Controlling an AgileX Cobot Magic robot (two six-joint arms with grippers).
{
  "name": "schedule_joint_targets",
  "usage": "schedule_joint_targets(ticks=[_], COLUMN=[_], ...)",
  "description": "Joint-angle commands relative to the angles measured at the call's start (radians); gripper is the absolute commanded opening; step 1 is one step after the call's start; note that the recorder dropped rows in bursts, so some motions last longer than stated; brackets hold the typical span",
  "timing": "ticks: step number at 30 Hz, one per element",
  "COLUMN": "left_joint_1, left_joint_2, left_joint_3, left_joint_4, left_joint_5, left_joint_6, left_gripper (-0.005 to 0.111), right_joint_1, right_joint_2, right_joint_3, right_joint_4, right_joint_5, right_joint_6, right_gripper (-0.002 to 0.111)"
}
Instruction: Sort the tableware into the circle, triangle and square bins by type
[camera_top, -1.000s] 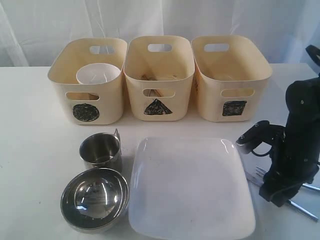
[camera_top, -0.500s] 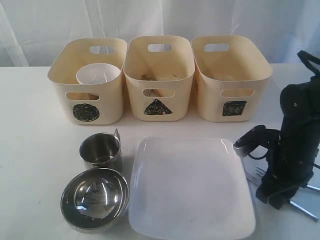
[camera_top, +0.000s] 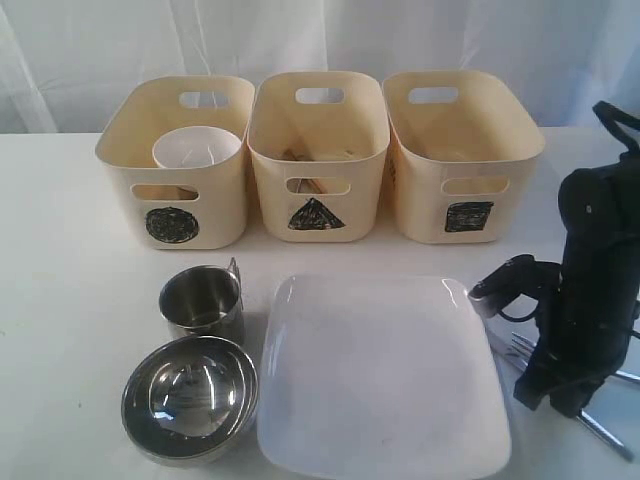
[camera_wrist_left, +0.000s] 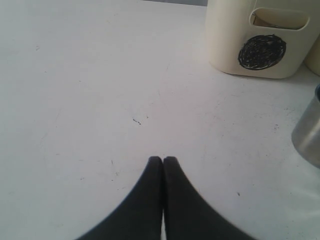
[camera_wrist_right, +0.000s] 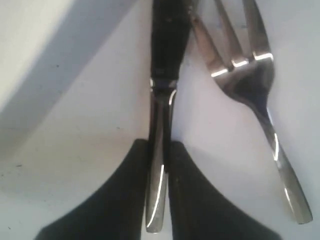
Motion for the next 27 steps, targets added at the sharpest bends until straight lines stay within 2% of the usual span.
schedule_joint_targets(ticks=[1,27], left_joint_1=[-0.001,-0.001], left_joint_2=[-0.005,-0.005], left_joint_3=[0.004,0.004], left_joint_4=[-0.003,-0.003], left_joint_5=[-0.004,-0.004], left_joint_6=[0.001,0.001], left_gripper=[0.000,0.000], right_joint_1=[-0.005,-0.005], right_joint_2=[0.025,-0.256], right_joint_3=[0.014,-0.022], right_joint_4=[-0.017,0.027], right_joint_5=[0.014,0.012], right_joint_6=[0.039,0.086], right_gripper=[0.000,0.000])
